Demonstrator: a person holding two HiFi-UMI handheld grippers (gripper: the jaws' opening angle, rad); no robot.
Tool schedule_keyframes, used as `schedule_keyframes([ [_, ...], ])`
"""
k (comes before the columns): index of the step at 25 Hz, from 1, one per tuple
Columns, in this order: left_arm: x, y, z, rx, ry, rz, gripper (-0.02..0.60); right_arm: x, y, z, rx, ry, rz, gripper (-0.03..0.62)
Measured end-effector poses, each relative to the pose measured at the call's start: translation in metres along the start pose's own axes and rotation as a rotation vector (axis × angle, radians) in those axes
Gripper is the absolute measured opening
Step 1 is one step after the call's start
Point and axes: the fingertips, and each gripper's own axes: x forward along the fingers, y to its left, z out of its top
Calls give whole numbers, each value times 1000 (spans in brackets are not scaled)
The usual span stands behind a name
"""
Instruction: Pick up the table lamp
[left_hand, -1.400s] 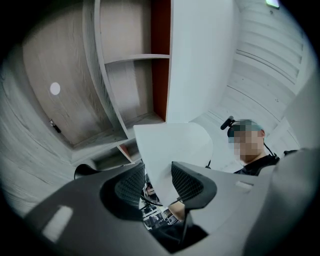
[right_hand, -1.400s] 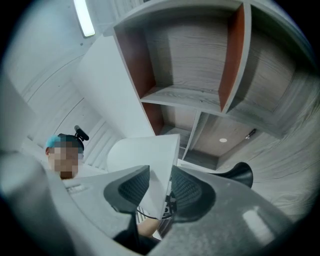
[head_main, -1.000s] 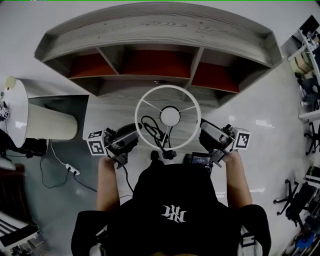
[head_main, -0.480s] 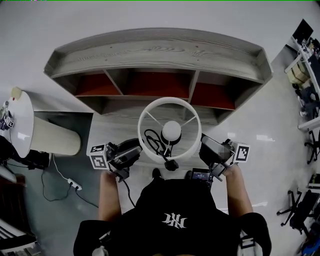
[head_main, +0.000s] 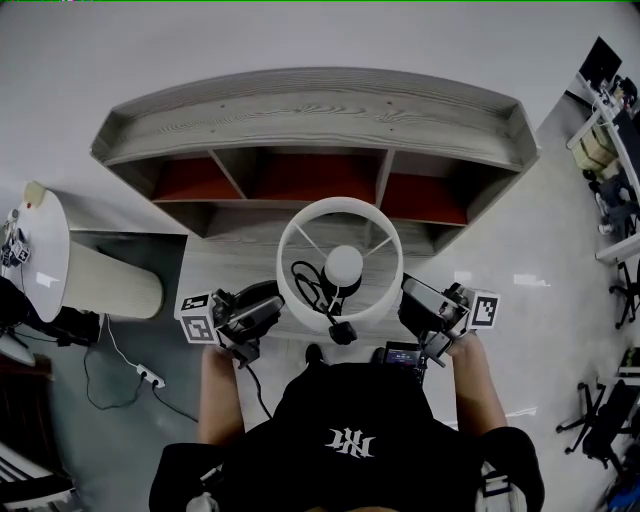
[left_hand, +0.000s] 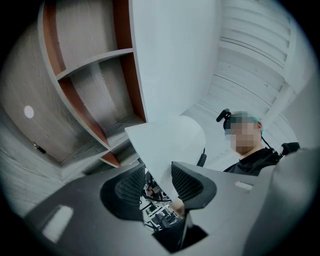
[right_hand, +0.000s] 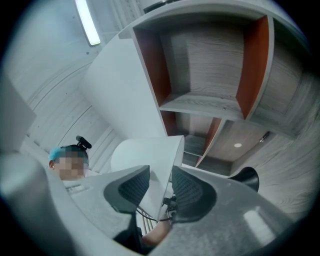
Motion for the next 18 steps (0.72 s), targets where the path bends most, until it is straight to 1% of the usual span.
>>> schedule_keyframes([
  [11,0,1,-1,-1,4,0,156,2,4,-2,-3,4,19,130],
  [18,1,2,-3,1,19,-5,158,-1,2,0,-15,-3,17,130],
])
